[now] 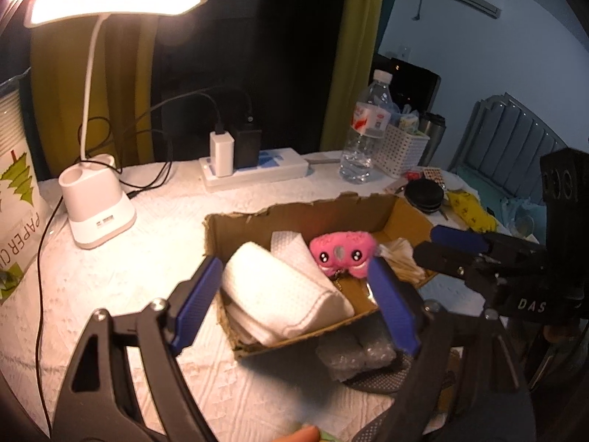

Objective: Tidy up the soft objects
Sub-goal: 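Grasp the bubble-wrap bag with the right gripper and lift it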

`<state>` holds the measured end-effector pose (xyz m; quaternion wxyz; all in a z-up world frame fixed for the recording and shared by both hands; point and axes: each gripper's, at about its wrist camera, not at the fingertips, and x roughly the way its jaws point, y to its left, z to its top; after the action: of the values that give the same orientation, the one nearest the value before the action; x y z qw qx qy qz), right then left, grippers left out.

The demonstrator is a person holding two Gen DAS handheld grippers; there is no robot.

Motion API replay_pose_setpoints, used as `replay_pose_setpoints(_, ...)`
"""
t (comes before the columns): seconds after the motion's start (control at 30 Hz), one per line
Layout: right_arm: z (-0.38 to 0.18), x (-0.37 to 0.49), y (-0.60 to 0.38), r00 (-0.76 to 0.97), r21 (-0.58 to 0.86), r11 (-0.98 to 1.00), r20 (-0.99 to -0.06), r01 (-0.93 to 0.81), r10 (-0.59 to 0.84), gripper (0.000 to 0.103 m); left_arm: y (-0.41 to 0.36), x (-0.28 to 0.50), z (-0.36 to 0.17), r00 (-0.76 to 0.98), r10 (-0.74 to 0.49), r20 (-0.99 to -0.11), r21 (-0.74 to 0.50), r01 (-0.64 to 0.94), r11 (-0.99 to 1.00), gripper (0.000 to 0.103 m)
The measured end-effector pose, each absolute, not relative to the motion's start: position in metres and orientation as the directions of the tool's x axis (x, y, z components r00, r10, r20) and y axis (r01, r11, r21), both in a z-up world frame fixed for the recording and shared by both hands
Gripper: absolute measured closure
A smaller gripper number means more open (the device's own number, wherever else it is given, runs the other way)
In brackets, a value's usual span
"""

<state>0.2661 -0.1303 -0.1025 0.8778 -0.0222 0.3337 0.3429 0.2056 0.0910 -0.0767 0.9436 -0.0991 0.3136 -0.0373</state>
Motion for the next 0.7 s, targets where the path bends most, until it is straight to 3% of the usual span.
replay_pose_setpoints(0.7,-0.110,0.223,-0.128,0.543,0.172,0.772,-0.618,-0.612,0.568,0.044,0.095,0.164,-0.084,0.802,-0.150,-0.578,-0.228,0.018,0.974,0.020)
